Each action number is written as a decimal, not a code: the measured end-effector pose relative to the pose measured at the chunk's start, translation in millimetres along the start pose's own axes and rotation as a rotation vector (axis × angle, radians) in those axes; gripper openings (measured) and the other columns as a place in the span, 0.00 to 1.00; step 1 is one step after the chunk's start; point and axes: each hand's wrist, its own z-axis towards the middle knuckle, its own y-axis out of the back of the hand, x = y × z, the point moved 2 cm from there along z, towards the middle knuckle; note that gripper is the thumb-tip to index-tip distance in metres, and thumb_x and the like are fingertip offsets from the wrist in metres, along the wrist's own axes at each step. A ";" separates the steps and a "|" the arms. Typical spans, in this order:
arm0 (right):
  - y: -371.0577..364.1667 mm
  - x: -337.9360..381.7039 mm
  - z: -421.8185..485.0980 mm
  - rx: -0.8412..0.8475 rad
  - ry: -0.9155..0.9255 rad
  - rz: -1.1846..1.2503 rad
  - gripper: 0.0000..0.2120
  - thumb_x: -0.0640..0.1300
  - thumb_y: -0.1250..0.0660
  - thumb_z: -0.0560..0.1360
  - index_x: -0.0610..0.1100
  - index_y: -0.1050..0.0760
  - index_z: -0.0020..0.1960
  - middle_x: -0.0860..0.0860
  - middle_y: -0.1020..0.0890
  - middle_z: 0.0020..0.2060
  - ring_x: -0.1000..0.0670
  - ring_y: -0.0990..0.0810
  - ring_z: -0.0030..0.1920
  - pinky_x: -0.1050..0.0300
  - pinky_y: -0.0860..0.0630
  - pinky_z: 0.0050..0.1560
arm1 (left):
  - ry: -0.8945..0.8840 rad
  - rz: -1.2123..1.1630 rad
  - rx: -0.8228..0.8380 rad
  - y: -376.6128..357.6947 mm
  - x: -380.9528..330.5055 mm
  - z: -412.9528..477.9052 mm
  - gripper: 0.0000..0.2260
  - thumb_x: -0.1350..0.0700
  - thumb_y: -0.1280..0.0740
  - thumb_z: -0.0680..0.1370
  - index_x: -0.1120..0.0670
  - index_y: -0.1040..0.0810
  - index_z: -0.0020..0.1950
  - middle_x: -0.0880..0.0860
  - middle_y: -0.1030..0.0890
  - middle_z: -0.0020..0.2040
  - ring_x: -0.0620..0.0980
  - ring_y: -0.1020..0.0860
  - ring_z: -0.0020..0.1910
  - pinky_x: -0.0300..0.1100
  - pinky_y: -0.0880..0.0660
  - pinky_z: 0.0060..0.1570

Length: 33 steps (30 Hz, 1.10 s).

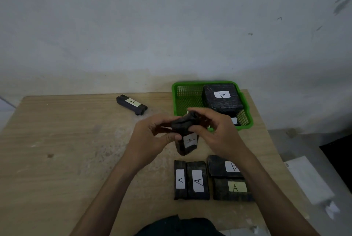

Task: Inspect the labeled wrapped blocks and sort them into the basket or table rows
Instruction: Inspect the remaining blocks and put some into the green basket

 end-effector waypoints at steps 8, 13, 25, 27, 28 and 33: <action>-6.4 15.2 -1.7 0.002 -0.004 0.094 0.25 0.52 0.28 0.70 0.49 0.28 0.64 0.53 0.22 0.56 0.54 0.23 0.58 0.59 0.23 0.58 | -0.095 -0.078 -0.040 -11.0 -1.8 1.6 0.14 0.56 0.24 0.68 0.54 0.22 0.51 0.49 0.22 0.60 0.46 0.20 0.52 0.39 0.21 0.48; -10.9 16.9 -0.6 -0.037 0.084 -0.029 0.23 0.48 0.25 0.68 0.41 0.24 0.60 0.49 0.21 0.51 0.51 0.22 0.54 0.52 0.22 0.53 | -0.145 0.073 -0.065 -8.2 3.8 1.3 0.23 0.50 0.27 0.67 0.46 0.26 0.61 0.40 0.20 0.52 0.42 0.20 0.50 0.36 0.23 0.47; -23.1 16.6 -1.8 -0.161 0.109 -0.076 0.13 0.44 0.24 0.67 0.40 0.21 0.47 0.54 0.22 0.41 0.56 0.23 0.43 0.64 0.25 0.44 | -0.267 0.248 -0.158 -3.5 10.2 2.0 0.17 0.59 0.25 0.67 0.51 0.21 0.55 0.41 0.19 0.47 0.38 0.21 0.46 0.27 0.27 0.46; -24.7 13.7 -0.4 -0.216 0.055 -0.065 0.13 0.46 0.24 0.67 0.41 0.23 0.46 0.52 0.21 0.40 0.54 0.22 0.42 0.64 0.26 0.43 | -0.221 0.219 -0.107 -6.9 13.3 5.6 0.18 0.57 0.27 0.69 0.48 0.23 0.58 0.41 0.20 0.51 0.37 0.22 0.50 0.28 0.27 0.50; -24.7 10.6 1.0 -0.263 0.005 -0.038 0.14 0.47 0.24 0.67 0.41 0.23 0.46 0.51 0.21 0.41 0.53 0.22 0.43 0.64 0.25 0.43 | -0.186 0.215 -0.064 -9.9 16.3 7.9 0.20 0.53 0.28 0.70 0.47 0.24 0.61 0.40 0.20 0.53 0.37 0.23 0.52 0.28 0.28 0.52; -13.8 -11.7 19.8 -0.468 -0.183 0.071 0.17 0.50 0.24 0.68 0.45 0.22 0.53 0.51 0.18 0.47 0.53 0.19 0.48 0.55 0.20 0.48 | 0.033 0.306 0.035 -28.4 44.7 21.6 0.25 0.52 0.25 0.69 0.49 0.29 0.63 0.39 0.26 0.51 0.33 0.26 0.48 0.22 0.31 0.47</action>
